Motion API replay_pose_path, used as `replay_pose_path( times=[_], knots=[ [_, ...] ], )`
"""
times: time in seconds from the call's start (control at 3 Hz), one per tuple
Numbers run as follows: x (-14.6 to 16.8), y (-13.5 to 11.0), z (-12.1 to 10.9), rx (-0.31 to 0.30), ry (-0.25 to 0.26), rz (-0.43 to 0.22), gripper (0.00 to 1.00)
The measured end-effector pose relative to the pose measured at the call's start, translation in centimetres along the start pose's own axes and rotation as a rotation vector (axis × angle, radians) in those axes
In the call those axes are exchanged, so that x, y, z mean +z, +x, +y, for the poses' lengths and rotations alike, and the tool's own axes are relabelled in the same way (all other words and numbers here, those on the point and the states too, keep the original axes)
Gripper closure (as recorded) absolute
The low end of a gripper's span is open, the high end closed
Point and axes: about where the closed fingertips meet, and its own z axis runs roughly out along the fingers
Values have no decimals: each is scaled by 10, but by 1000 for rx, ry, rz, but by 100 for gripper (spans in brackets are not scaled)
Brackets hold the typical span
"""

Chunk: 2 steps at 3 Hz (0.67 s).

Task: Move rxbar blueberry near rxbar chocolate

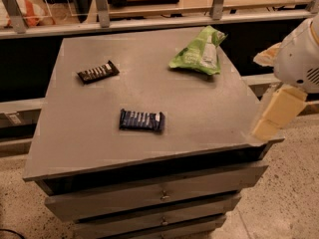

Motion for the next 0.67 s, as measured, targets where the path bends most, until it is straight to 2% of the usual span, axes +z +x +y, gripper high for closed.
replay_pose_path(
  times=[0.33,0.67],
  knots=[
    [32,-19,15,37,-1,-147,0],
    [62,-40,20,32,29,-263,0]
  ],
)
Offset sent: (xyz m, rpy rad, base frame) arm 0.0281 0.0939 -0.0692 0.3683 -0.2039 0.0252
